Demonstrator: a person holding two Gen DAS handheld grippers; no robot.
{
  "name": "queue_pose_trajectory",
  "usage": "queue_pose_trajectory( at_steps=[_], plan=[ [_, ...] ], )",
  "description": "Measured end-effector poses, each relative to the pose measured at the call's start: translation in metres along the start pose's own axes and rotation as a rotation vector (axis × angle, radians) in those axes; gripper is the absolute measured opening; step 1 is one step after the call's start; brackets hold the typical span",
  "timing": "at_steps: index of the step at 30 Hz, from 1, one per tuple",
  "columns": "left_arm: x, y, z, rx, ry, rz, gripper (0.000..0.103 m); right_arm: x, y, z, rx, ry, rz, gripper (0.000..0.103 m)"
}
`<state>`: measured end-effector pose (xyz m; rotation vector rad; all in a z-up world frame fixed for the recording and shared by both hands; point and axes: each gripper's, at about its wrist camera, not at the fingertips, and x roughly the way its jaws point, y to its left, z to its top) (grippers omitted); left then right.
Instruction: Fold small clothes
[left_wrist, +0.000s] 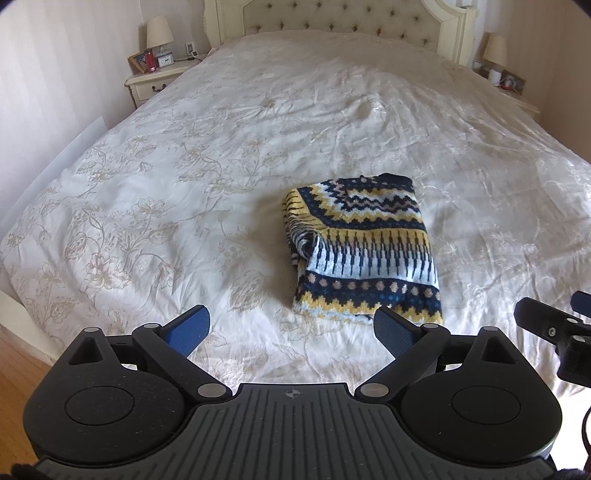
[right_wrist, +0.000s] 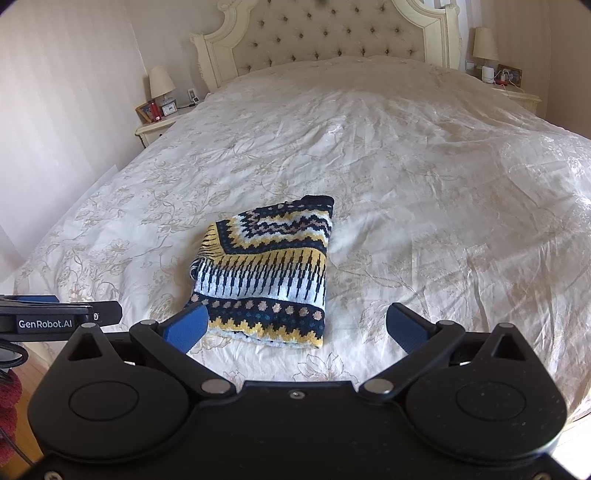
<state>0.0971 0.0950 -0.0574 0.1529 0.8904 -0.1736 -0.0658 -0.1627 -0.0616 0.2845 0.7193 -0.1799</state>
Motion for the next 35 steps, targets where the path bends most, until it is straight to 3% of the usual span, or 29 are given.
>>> queue_pose_trajectory(
  at_steps=[35],
  plan=[
    [0.012, -0.001, -0.001, 0.019, 0.027, -0.018, 0.095, 0.012, 0.005, 0.000, 0.029, 0.020, 0.021, 0.102]
  ],
)
